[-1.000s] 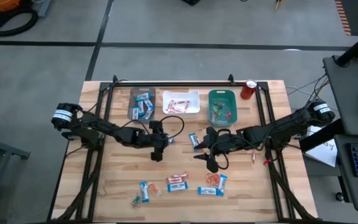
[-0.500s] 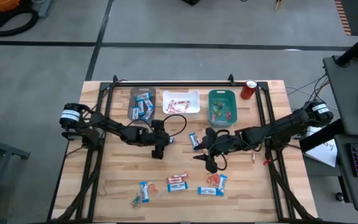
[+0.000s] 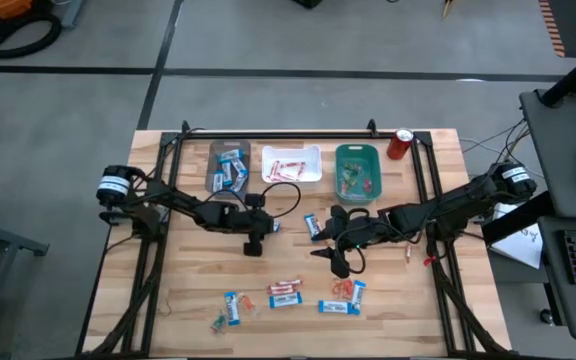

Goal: Sort candy
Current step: Put the white chocolate into the gray bin

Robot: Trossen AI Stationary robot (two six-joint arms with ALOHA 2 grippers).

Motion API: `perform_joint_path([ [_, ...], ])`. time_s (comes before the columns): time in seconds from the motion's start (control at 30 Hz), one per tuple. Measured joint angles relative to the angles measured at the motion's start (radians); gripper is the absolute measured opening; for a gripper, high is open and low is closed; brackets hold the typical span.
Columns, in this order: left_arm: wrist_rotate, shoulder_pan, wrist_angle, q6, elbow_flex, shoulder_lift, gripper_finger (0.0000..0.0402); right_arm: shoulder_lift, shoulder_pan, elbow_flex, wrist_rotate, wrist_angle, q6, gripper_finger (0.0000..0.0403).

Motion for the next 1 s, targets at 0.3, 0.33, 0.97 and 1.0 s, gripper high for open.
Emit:
perform_joint_path([
  [0.3, 0.000, -0.006, -0.003, -0.001, -0.002, -0.019, 0.0035, 0.000, 0.009, 0.000, 0.000, 0.000, 0.000, 0.0183],
  [0.33, 0.003, -0.009, -0.011, -0.002, -0.004, -0.028, 0.0034, 0.000, 0.011, 0.000, 0.000, 0.000, 0.000, 0.0183],
  [0.97, -0.403, 0.026, -0.312, -0.213, -0.003, -0.530, 0.0033, 0.000, 0.026, 0.000, 0.003, 0.013, 0.000, 0.0182],
  [1.0, -0.474, 0.045, -0.359, -0.254, -0.003, -0.550, 0.0033, 0.000, 0.026, 0.000, 0.011, 0.015, 0.000, 0.0182],
])
